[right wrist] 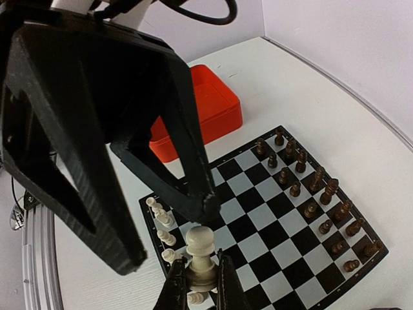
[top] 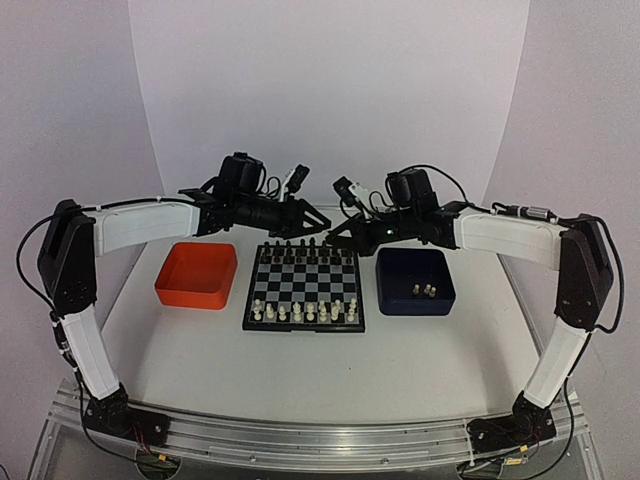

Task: Set up the chess pieces on the board
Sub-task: Place the chess piece on the chessboard.

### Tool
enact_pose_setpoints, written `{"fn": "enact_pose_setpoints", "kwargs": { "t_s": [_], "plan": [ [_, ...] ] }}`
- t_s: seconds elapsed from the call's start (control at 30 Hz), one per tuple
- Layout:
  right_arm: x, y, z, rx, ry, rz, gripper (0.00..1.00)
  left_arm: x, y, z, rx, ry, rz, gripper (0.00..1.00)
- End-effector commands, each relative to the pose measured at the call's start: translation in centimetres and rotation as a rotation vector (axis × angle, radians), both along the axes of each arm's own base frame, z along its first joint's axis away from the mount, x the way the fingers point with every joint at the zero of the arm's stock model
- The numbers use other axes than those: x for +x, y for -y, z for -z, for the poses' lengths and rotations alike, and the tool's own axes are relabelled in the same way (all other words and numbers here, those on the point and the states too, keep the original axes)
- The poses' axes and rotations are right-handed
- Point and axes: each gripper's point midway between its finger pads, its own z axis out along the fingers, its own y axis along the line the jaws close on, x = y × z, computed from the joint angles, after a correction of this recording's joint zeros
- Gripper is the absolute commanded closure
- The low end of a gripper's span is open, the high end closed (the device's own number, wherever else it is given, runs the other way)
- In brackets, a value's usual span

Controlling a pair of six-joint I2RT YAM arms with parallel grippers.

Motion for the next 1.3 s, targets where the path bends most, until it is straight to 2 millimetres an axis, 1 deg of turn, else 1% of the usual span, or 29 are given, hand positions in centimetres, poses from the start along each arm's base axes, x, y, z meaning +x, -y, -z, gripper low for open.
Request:
{"fn": "enact_pose_setpoints", "kwargs": {
  "t_s": [0.0, 0.1, 0.3, 0.33, 0.4, 0.5, 0.53, 0.6, 0.63, 0.67, 0.7, 0.73, 0.8, 0.87, 0.9, 0.93, 1.0, 1.07, 1.13, 1.27],
  "plan": [
    [-0.5, -1.0, -2.9, 0.071, 0.043, -0.045, 0.99, 0.3, 0.9, -2.0, -0.037, 0.041, 0.026, 0.63],
    [-0.8, -1.1, -3.2, 0.077, 0.052, -0.060, 0.99, 0.4, 0.9, -2.0, -0.036, 0.042, 0.027, 0.67],
    [-0.4, -1.0, -3.2, 0.068, 0.069, -0.041, 0.99, 0.2, 1.0, -2.1, -0.038, 0.043, 0.038, 0.88],
    [-0.5, -1.0, -3.2, 0.069, 0.070, -0.043, 0.99, 0.1, 1.0, -2.1, -0.040, 0.044, 0.047, 0.90],
    [-0.5, -1.1, -3.2, 0.068, 0.071, -0.045, 0.99, -0.2, 1.1, -2.2, -0.046, 0.047, 0.066, 0.94],
    [-0.4, -1.1, -3.0, 0.065, 0.074, -0.048, 0.99, -0.6, 1.3, -2.3, -0.057, 0.045, 0.104, 0.97],
    [-0.5, -1.1, -3.0, 0.066, 0.073, -0.053, 0.99, -0.8, 1.4, -2.3, -0.060, 0.044, 0.116, 0.99],
    [-0.6, -1.2, -3.0, 0.068, 0.073, -0.062, 0.97, -0.8, 1.5, -2.2, -0.059, 0.040, 0.124, 1.00],
    [-0.7, -1.2, -3.0, 0.068, 0.072, -0.064, 0.93, -0.7, 1.5, -2.1, -0.055, 0.040, 0.122, 1.00],
    [-0.7, -1.2, -3.0, 0.070, 0.071, -0.068, 0.84, -0.5, 1.5, -2.1, -0.048, 0.043, 0.111, 1.00],
    [-0.8, -1.2, -2.9, 0.070, 0.065, -0.070, 0.70, -0.2, 1.3, -2.1, -0.035, 0.056, 0.087, 1.00],
    [-0.9, -1.2, -2.7, 0.069, 0.057, -0.068, 0.59, 0.2, 1.1, -2.1, -0.020, 0.073, 0.059, 1.00],
    [-1.0, -0.9, -2.2, 0.061, 0.044, -0.055, 0.44, 1.1, 0.5, -2.1, 0.014, 0.113, -0.003, 1.00],
    [-1.1, -0.3, -1.4, 0.039, 0.035, -0.031, 0.25, 2.3, -0.6, -1.8, 0.071, 0.167, -0.090, 1.00],
    [-1.1, 0.0, -0.9, 0.023, 0.033, -0.017, 0.20, 3.0, -1.2, -1.4, 0.108, 0.194, -0.144, 1.00],
    [-1.1, 0.5, -0.3, 0.005, 0.028, 0.003, 0.17, 3.6, -2.0, -0.9, 0.147, 0.217, -0.192, 1.00],
    [-1.0, 1.7, 0.9, -0.035, 0.013, 0.067, 0.16, 4.4, -3.4, 0.6, 0.231, 0.249, -0.260, 1.00],
    [-0.9, 3.2, 1.8, -0.075, 0.014, 0.139, 0.15, 4.4, -4.2, 2.5, 0.295, 0.257, -0.274, 1.00],
    [-0.3, 4.7, 2.4, -0.117, 0.028, 0.226, 0.14, 4.0, -4.3, 3.7, 0.322, 0.276, -0.253, 1.00],
    [0.9, 7.9, 2.6, -0.176, 0.060, 0.408, 0.13, 2.0, -3.2, 5.9, 0.353, 0.326, -0.172, 1.00]
  ]
}}
